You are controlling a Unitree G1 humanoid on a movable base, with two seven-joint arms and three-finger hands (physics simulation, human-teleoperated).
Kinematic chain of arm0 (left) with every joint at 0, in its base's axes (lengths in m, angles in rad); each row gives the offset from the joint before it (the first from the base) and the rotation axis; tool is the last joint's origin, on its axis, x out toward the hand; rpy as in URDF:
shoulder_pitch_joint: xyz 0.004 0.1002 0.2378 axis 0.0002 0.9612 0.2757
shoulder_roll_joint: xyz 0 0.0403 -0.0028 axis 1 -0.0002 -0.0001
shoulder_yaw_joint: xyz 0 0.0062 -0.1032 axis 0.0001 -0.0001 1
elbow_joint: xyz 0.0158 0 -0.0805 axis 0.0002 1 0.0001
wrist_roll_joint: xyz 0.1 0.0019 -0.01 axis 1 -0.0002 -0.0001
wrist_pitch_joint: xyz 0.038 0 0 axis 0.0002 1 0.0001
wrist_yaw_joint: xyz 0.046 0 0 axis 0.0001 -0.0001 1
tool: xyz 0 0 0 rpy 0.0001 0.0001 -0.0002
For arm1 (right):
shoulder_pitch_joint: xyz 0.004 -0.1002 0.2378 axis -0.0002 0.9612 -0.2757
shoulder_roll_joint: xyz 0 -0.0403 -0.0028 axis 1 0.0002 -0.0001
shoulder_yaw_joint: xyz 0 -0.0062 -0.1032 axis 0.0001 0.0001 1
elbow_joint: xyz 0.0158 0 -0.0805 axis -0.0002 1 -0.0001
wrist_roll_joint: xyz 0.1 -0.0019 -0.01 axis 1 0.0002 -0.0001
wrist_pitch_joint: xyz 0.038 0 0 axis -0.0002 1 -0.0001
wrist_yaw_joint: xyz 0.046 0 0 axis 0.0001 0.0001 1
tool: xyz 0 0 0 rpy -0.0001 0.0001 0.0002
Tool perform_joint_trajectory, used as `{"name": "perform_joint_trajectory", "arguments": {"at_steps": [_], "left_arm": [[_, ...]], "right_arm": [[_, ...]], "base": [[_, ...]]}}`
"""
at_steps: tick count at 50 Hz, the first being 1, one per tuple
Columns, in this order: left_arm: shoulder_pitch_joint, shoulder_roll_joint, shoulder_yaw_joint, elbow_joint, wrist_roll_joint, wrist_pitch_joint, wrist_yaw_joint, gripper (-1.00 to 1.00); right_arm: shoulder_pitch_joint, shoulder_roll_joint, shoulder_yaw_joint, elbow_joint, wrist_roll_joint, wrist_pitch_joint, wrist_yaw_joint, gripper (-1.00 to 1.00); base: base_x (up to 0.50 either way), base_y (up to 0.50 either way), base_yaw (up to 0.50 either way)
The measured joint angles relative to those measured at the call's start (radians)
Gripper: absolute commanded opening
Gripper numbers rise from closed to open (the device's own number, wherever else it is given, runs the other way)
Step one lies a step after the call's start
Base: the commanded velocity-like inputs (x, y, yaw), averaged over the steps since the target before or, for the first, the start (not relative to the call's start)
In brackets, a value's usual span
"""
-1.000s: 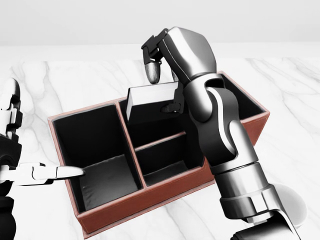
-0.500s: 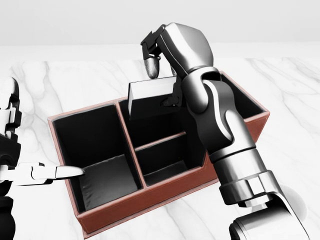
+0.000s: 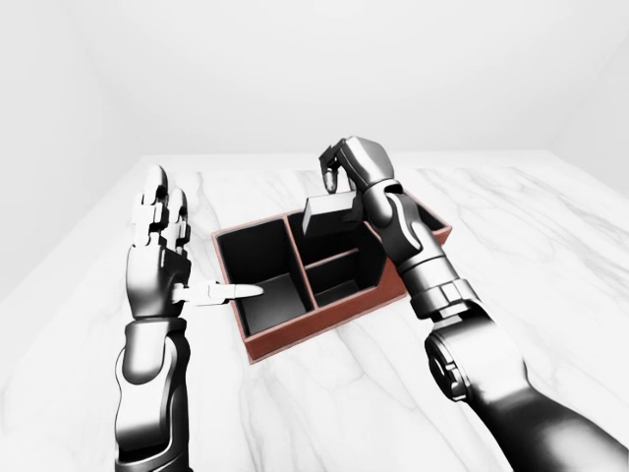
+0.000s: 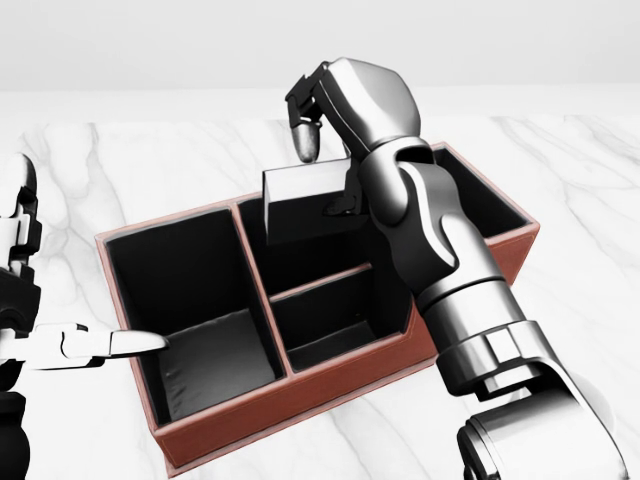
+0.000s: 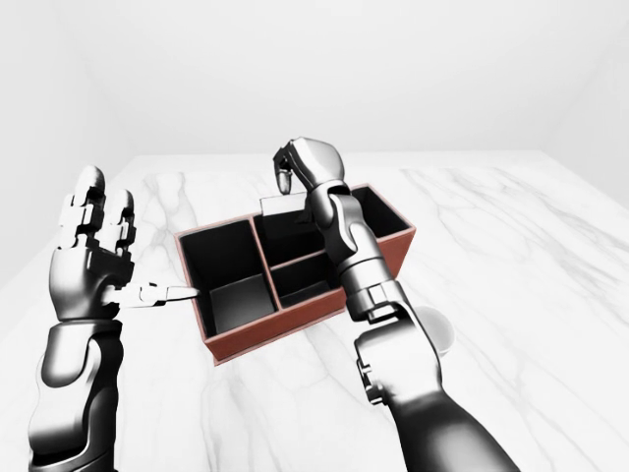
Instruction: Pick up the book and place it in the front compartment of the caddy.
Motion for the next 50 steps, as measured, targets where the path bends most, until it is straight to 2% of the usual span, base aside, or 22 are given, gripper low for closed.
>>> {"name": "perform_joint_trajectory", "arguments": {"at_steps": [50], "left_arm": [[-0.002, 0.003, 0.005, -0.006, -0.005, 0.0, 0.002, 1.0]], "right_arm": [[-0.096, 0.014, 0.02, 0.253, -0.015, 0.0, -0.112, -1.0]], "base": [[0.0, 0.0, 0.0]]}}
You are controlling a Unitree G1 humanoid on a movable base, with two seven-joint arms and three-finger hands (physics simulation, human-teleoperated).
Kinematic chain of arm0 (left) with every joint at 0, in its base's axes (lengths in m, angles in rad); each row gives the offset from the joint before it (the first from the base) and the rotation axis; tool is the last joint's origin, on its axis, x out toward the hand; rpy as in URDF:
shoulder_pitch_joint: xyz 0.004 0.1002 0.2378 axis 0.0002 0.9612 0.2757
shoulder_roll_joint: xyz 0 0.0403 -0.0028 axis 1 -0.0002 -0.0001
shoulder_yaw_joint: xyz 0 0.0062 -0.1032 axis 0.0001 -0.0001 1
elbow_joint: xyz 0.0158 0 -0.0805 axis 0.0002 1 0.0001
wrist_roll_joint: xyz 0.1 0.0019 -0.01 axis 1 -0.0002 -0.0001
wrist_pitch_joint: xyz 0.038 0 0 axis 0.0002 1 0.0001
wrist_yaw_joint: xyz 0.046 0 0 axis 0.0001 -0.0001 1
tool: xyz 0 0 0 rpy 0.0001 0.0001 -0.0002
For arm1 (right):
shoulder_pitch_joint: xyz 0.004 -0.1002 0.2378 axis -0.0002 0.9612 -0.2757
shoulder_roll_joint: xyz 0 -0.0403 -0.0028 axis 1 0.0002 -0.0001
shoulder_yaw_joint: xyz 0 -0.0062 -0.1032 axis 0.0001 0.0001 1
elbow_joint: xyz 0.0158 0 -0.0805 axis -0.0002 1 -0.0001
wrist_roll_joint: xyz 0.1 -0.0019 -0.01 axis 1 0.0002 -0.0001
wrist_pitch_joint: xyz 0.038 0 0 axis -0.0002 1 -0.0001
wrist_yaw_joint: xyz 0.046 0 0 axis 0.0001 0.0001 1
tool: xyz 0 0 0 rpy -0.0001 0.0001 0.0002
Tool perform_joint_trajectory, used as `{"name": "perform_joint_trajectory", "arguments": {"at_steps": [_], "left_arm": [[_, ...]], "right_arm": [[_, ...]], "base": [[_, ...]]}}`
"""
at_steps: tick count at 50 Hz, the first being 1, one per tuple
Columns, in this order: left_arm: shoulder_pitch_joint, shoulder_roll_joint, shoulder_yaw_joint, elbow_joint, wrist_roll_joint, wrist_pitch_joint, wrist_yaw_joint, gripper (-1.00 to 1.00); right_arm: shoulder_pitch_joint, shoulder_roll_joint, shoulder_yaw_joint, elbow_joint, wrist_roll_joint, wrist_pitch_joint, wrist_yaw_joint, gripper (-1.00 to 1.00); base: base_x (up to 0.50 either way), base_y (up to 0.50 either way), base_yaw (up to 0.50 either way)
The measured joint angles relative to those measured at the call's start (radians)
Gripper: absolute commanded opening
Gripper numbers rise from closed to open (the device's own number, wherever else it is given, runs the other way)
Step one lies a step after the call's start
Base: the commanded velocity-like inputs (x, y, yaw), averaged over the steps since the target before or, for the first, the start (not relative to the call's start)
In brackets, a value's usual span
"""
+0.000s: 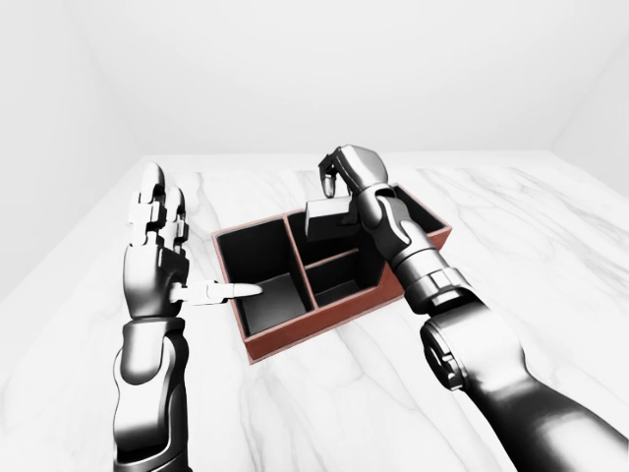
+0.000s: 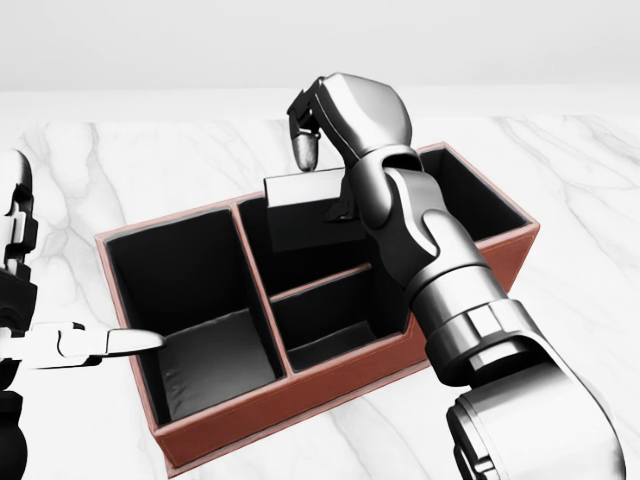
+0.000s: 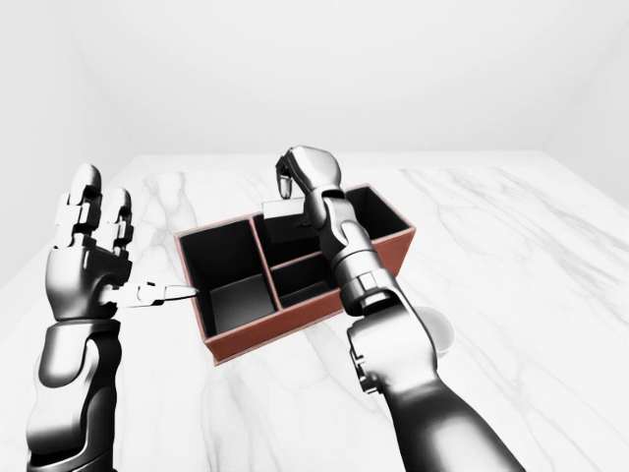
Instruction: Pick up the book and place it in the front compartment of the caddy.
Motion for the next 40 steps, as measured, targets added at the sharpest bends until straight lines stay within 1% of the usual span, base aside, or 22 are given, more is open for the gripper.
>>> {"name": "perform_joint_trajectory", "arguments": {"at_steps": [15, 40], "left_arm": [[-0.001, 0.0, -0.001, 0.006, -0.001, 0.0, 0.0, 0.99], [-0.004, 0.003, 0.005, -0.005, -0.011, 0.0, 0.002, 0.99]], "right_arm": [[-0.016, 0.009, 0.008, 0.063, -0.007, 0.0, -0.032, -1.0], [-0.047, 0.028, 0.014, 0.108, -0.013, 0.0, -0.051, -1.0]], "base": [[0.0, 0.0, 0.0], [0.0, 0.0, 0.0]]}}
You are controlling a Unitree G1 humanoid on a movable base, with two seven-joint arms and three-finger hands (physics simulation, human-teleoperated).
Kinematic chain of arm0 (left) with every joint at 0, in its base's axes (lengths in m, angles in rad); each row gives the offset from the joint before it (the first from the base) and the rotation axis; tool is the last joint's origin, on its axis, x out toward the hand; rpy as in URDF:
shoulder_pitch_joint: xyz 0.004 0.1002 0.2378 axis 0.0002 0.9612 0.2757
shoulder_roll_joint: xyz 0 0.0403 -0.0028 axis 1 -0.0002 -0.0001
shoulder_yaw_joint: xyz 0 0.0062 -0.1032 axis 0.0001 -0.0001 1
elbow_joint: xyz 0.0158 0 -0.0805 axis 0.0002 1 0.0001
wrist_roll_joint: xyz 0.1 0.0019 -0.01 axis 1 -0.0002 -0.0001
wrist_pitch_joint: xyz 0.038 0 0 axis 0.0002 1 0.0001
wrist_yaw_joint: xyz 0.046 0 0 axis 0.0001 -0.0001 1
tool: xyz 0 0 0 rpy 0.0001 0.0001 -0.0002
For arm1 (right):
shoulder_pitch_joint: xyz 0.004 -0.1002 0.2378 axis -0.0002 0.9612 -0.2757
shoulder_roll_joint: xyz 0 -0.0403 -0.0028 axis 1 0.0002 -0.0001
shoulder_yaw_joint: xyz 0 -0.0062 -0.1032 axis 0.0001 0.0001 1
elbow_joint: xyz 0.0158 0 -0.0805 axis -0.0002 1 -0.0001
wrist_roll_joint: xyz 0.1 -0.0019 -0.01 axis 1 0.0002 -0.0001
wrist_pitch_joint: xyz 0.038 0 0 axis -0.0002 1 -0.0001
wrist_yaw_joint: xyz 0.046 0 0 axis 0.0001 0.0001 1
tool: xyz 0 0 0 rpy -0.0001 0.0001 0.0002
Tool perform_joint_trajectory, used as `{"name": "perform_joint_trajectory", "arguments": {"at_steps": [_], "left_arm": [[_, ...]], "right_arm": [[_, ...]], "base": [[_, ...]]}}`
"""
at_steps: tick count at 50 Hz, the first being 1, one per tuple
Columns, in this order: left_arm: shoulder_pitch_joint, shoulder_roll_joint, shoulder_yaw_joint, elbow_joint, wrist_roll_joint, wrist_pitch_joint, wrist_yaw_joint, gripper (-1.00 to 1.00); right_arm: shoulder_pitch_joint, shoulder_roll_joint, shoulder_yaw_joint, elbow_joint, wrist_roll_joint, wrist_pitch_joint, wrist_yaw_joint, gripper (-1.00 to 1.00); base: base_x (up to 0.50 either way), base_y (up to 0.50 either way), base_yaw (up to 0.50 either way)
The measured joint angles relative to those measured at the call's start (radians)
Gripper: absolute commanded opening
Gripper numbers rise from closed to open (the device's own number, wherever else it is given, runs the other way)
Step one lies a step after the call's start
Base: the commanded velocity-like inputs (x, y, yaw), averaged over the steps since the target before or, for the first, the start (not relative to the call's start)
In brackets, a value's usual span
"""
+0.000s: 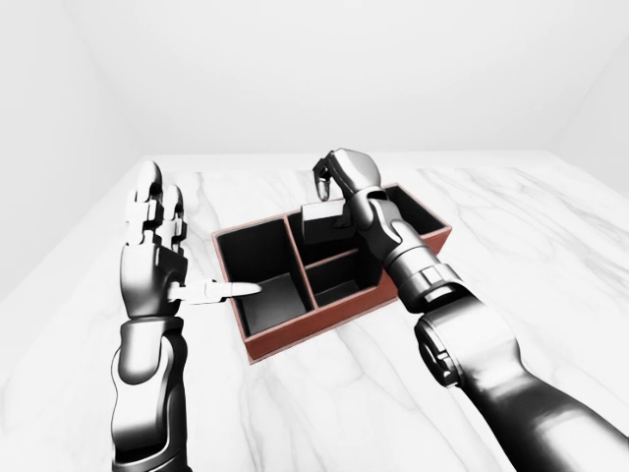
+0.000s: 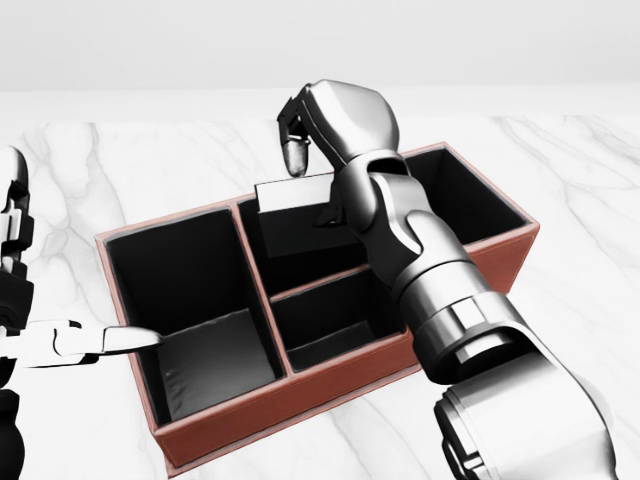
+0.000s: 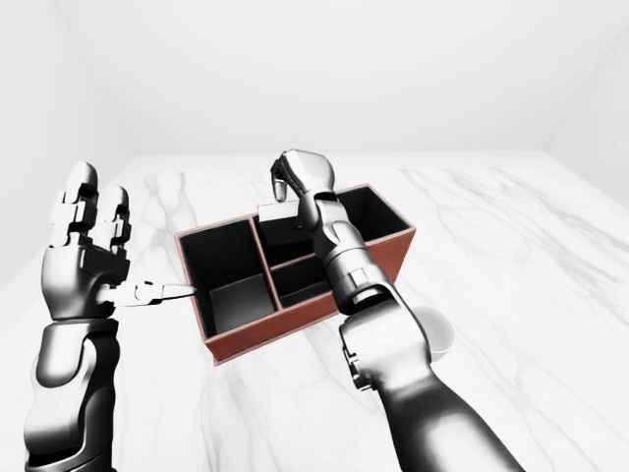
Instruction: Pick up the book and place it in the front compartment of the caddy.
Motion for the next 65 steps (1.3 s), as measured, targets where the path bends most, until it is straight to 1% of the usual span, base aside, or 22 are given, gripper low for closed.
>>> {"name": "perform_joint_trajectory", "arguments": {"at_steps": [41, 65], "left_arm": [[0.002, -0.001, -0.002, -0.001, 0.0, 0.0, 0.001, 1.0], [0.006, -0.004, -0.004, -0.007, 0.001, 0.0, -0.002, 0.99]], "right_arm": [[-0.025, 0.018, 0.01, 0.104, -0.031, 0.0, -0.068, -1.0], [-0.03, 0.036, 0.012, 0.134, -0.05, 0.0, -0.086, -1.0]], "base": [[0.0, 0.0, 0.0], [0.0, 0.0, 0.0]]}}
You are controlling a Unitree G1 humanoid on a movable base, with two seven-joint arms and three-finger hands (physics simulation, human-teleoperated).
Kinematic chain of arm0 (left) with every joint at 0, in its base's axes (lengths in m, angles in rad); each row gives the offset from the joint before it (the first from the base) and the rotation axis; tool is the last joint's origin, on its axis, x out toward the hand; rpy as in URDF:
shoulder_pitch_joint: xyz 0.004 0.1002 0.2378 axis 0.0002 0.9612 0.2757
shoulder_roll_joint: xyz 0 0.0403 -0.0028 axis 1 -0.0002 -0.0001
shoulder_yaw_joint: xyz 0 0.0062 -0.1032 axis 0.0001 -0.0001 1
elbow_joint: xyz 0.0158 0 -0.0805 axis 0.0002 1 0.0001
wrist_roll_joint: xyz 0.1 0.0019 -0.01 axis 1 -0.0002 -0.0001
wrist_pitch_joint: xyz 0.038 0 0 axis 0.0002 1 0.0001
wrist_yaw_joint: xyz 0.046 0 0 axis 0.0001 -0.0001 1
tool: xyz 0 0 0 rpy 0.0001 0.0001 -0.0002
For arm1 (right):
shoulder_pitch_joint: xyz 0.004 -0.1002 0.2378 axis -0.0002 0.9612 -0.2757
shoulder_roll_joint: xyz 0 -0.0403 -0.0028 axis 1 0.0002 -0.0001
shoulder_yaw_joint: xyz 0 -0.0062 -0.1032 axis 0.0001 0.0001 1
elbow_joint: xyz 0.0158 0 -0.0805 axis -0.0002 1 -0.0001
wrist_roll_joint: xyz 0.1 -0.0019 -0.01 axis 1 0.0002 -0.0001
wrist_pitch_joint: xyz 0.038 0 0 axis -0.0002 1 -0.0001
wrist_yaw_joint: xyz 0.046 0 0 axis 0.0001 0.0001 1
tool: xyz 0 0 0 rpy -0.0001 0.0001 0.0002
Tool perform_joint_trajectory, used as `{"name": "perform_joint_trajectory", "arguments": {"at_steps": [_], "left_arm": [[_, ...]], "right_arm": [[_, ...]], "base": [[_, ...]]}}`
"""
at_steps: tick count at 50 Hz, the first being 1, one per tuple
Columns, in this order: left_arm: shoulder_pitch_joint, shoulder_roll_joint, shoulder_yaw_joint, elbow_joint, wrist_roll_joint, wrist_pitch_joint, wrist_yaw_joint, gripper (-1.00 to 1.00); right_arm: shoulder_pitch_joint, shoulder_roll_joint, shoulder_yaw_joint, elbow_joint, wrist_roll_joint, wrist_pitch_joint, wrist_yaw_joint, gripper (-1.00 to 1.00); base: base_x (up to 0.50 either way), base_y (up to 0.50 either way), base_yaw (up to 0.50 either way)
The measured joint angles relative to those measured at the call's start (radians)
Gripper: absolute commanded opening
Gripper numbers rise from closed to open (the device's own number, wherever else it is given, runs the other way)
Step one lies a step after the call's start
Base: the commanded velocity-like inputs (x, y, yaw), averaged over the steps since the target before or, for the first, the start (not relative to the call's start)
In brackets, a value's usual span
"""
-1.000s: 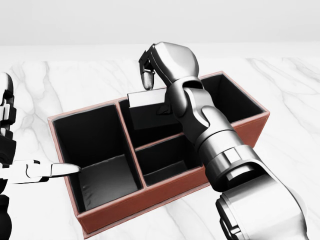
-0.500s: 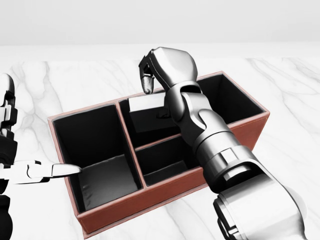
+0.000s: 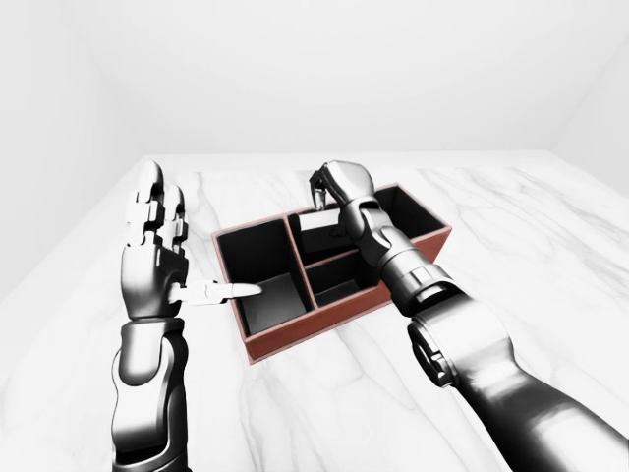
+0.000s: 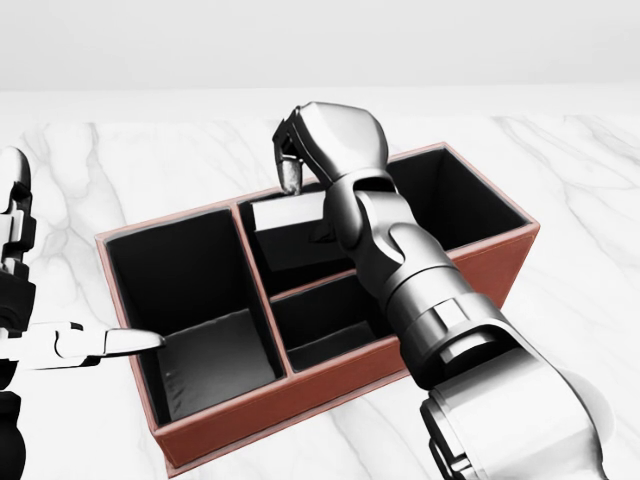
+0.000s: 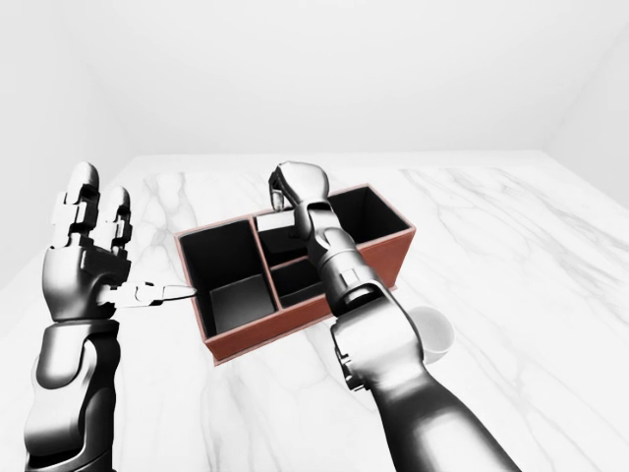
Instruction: Pick up the book and place it in the front compartment of the caddy.
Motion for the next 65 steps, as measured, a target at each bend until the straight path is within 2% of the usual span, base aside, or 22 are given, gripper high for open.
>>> {"name": "perform_joint_trajectory", "arguments": {"at_steps": [65], "left_arm": [[0.008, -0.007, -0.01, -0.012, 0.004, 0.0, -0.006, 1.0]], "right_arm": [[-0.008, 0.013, -0.006, 0.04, -0.016, 0.0, -0.04, -1.0]], "base": [[0.0, 0.0, 0.0]]}}
